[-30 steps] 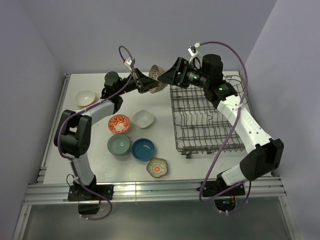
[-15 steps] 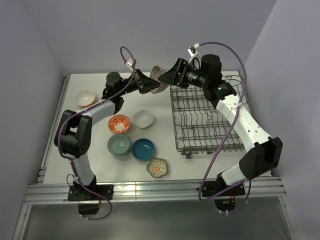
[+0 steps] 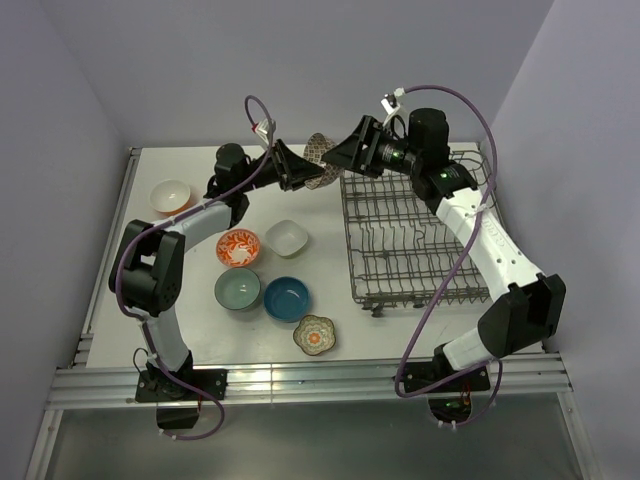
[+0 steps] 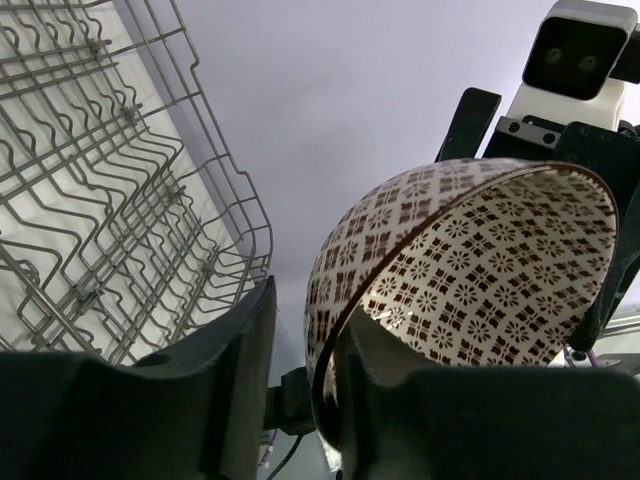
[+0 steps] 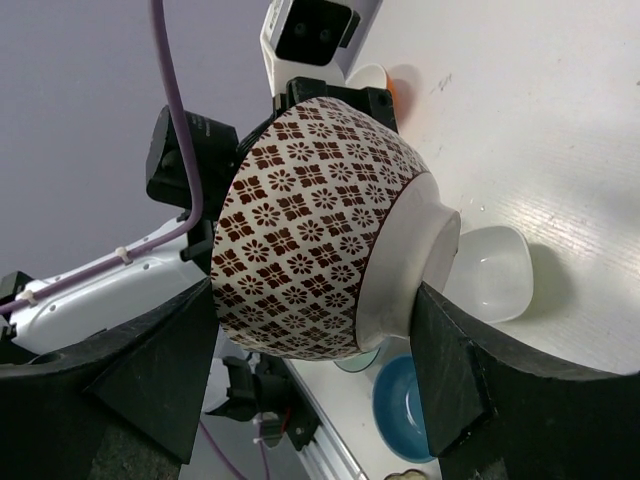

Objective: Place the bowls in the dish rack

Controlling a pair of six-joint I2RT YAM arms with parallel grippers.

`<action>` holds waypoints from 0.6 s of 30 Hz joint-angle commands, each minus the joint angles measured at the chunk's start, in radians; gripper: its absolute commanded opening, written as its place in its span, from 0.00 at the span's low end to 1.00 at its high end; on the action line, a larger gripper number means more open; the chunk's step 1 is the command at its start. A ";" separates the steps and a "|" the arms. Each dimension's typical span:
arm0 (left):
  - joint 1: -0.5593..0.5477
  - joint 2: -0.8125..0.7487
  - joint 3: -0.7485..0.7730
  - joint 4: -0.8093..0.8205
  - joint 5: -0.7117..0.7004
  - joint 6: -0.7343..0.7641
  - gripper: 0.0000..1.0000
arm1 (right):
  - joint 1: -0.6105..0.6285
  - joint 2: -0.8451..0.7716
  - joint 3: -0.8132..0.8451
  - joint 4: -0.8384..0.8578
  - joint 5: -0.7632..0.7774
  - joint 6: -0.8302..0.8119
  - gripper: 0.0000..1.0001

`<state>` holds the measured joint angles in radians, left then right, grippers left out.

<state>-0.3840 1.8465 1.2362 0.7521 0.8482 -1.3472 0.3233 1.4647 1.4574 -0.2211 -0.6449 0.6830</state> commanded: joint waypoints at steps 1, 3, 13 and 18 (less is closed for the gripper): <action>-0.004 -0.021 0.032 -0.014 0.006 0.030 0.37 | -0.036 -0.037 0.003 0.126 -0.056 0.049 0.00; -0.004 -0.021 0.032 -0.019 0.006 0.031 0.41 | -0.058 -0.040 0.001 0.135 -0.061 0.053 0.00; -0.003 -0.021 0.032 -0.071 0.011 0.062 0.54 | -0.154 -0.034 0.010 0.089 -0.041 0.034 0.00; 0.036 -0.027 0.087 -0.184 0.038 0.129 0.57 | -0.223 -0.020 0.055 -0.093 0.059 -0.127 0.00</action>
<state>-0.3737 1.8465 1.2541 0.6144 0.8547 -1.2884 0.1436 1.4647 1.4422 -0.2653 -0.6529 0.6624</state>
